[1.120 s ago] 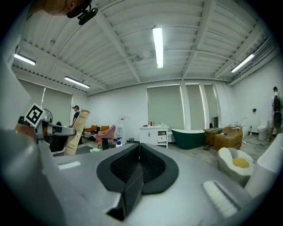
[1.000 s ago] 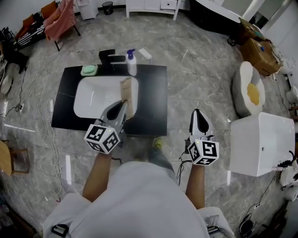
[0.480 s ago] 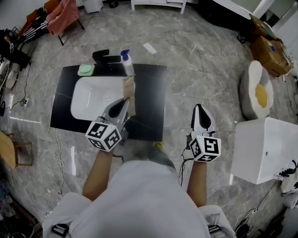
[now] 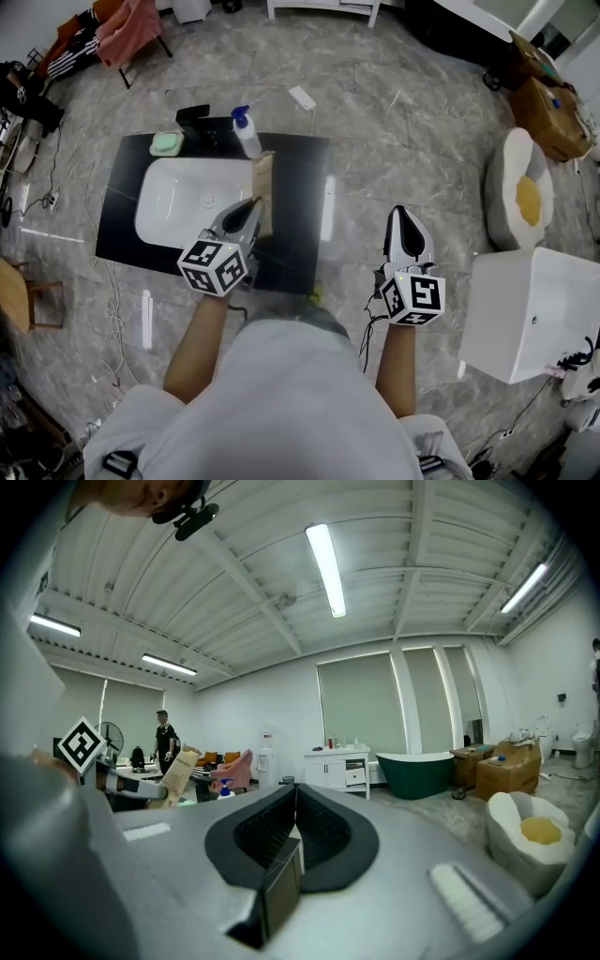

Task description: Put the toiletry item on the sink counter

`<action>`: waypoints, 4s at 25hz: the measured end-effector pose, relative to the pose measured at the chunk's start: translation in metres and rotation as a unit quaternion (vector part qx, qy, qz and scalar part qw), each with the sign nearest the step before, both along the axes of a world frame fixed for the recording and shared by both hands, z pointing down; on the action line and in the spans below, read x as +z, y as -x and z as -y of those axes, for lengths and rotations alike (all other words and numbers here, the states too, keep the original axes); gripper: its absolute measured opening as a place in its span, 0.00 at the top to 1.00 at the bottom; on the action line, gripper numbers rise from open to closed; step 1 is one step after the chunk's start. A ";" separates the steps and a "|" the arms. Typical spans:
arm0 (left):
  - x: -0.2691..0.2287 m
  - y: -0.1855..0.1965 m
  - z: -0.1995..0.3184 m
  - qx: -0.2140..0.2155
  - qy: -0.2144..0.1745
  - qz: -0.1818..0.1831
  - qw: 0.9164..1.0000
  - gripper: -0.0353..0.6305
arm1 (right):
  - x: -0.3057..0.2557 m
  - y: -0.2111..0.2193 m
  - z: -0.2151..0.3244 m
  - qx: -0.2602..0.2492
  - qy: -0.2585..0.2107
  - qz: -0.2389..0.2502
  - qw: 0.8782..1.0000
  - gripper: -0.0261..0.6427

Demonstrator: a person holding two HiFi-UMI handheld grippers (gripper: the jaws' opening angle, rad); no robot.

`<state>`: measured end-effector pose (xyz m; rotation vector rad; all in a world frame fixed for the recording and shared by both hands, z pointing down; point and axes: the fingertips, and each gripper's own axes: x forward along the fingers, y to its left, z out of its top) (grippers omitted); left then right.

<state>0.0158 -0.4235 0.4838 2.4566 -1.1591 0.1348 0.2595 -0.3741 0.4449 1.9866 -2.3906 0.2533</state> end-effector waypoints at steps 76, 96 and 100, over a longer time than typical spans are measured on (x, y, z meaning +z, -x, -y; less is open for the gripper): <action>0.192 -0.009 0.053 -0.046 0.163 0.114 0.979 0.86 | 0.065 -0.006 0.054 -0.069 0.056 -0.008 0.996 0.96; 0.068 0.011 0.026 -0.063 0.033 0.104 0.992 0.95 | 0.033 0.023 0.027 -0.090 0.036 -0.005 0.995 0.96; 0.042 0.021 0.024 -0.066 0.002 0.097 0.993 0.95 | 0.026 0.029 0.022 -0.087 0.031 -0.006 0.996 0.96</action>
